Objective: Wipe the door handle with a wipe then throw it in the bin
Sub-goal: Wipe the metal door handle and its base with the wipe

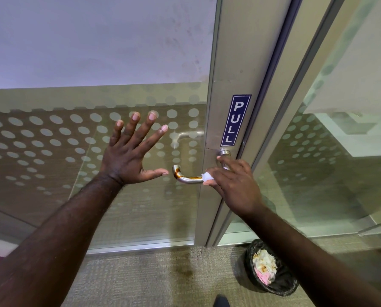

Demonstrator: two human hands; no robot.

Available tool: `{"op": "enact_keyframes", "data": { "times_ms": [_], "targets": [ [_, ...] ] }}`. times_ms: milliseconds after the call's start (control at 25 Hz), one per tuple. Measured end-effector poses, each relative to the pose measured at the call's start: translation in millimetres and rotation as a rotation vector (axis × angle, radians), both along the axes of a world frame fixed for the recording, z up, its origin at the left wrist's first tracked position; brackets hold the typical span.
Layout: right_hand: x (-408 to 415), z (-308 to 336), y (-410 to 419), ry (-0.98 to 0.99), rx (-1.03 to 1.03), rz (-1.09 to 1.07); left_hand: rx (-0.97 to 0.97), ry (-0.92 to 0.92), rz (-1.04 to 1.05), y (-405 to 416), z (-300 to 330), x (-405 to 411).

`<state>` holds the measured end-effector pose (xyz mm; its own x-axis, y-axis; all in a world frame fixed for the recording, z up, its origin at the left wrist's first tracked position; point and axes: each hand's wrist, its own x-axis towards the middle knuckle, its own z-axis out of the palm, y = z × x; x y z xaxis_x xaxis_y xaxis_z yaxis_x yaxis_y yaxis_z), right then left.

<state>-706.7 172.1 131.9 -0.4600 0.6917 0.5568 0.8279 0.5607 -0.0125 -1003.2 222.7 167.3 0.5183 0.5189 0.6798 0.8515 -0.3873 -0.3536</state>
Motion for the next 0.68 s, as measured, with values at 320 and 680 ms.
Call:
{"op": "enact_keyframes", "data": {
  "times_ms": [320, 680],
  "targets": [
    [14.4, -39.9, -18.3, -0.045, 0.294, -0.102, 0.036, -0.005, -0.015, 0.2, -0.3, 1.2],
    [0.3, -22.5, -13.5, 0.04, 0.185, -0.2, 0.061, -0.001, -0.015, -1.6, 0.4, 1.1]
  ]
}}
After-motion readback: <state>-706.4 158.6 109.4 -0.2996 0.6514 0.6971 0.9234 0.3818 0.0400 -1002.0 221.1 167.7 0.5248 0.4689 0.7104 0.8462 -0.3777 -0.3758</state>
